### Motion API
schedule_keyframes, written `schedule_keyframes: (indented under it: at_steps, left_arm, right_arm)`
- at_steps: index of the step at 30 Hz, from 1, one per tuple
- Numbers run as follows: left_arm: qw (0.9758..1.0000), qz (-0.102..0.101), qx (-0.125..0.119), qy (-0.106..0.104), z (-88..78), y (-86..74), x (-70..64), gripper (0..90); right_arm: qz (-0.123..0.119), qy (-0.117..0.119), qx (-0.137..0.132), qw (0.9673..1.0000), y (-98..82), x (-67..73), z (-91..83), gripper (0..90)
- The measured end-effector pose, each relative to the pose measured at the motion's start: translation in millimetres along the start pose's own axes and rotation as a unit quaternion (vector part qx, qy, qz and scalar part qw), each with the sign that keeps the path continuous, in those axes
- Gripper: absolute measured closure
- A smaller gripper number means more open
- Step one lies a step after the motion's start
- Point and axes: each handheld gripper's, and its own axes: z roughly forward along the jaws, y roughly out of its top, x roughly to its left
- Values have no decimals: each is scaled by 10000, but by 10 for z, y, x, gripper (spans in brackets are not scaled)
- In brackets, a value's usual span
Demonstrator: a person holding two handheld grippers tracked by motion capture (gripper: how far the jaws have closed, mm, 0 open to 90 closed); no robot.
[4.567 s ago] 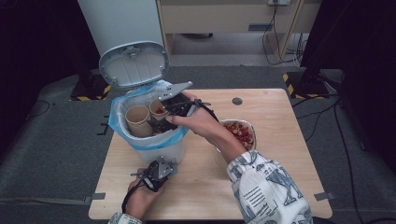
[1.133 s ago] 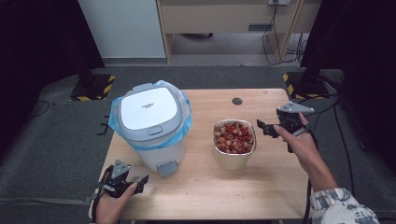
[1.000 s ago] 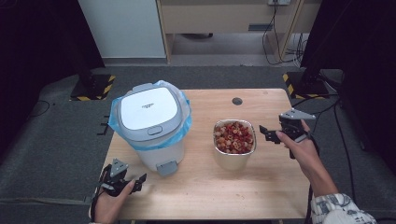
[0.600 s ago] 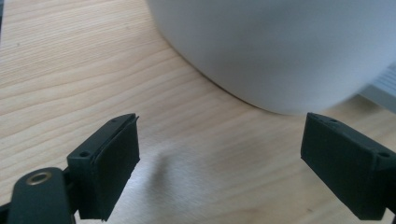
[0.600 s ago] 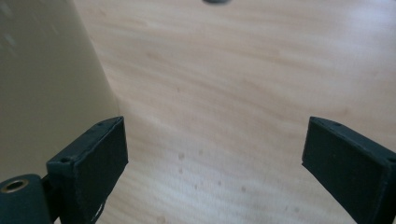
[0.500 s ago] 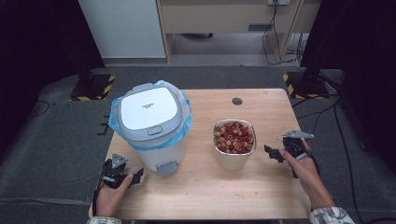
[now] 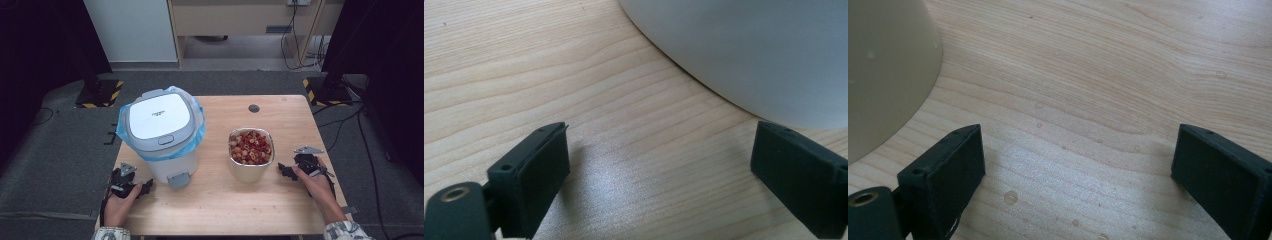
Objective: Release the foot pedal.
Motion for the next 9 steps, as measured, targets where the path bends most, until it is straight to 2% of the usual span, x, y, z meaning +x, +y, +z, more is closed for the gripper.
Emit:
schedule_keyframes:
  at_steps: [4, 9]
  left_arm:
    - [10000, 21, -81, -35, 23, -15, -19, 31]
    - [9999, 38, -91, -48, 26, -15, -26, 27]
  right_arm:
    - [17, -10, 16, 10000, -8, 12, -12, 68]
    - [25, -29, 6, 10000, -20, 19, -20, 66]
